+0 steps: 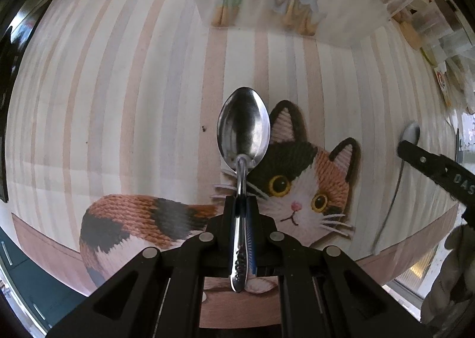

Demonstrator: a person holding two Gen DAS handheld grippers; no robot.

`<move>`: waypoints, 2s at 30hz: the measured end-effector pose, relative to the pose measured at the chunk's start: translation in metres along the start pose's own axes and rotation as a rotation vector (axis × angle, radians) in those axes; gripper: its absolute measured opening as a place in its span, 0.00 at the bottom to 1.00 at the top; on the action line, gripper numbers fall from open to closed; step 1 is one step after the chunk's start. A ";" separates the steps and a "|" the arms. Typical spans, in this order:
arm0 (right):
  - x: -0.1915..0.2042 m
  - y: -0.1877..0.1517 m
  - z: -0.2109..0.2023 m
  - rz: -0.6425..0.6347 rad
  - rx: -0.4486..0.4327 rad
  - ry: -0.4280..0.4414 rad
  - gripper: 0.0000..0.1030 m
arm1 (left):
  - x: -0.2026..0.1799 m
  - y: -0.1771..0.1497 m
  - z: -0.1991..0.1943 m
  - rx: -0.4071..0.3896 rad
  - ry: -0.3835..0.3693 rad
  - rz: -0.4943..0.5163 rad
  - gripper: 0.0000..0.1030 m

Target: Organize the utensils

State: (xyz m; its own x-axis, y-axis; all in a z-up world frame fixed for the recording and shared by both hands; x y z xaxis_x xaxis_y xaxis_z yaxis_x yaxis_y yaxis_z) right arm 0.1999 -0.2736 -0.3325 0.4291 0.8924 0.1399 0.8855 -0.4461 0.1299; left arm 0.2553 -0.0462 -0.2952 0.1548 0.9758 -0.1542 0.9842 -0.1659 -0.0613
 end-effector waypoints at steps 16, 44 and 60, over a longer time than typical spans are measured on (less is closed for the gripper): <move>0.037 -0.051 -0.009 -0.306 0.017 -0.199 0.03 | 0.012 -0.003 0.006 0.020 -0.069 -0.037 0.09; -0.041 -0.022 -0.035 0.018 0.007 0.027 0.43 | -0.018 0.017 0.010 -0.029 0.058 0.050 0.04; 0.022 -0.010 -0.008 -0.148 -0.049 -0.078 0.00 | 0.023 0.000 -0.053 -0.137 0.072 -0.020 0.04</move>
State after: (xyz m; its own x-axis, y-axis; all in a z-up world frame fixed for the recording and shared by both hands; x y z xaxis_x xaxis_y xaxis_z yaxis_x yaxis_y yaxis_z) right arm 0.1994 -0.2501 -0.3229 0.3088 0.9503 0.0394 0.9311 -0.3105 0.1912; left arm 0.2632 -0.0161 -0.2465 0.1362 0.9872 -0.0832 0.9888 -0.1304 0.0720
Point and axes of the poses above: each gripper's, at about its wrist camera, not at the fingertips, and z roughly the way its jaws point, x to its left, y to its top, the point moved 2 cm from there along z, roughly the way its jaws point, and after that the axes turned 2 degrees about -y, right-handed, at the moved point
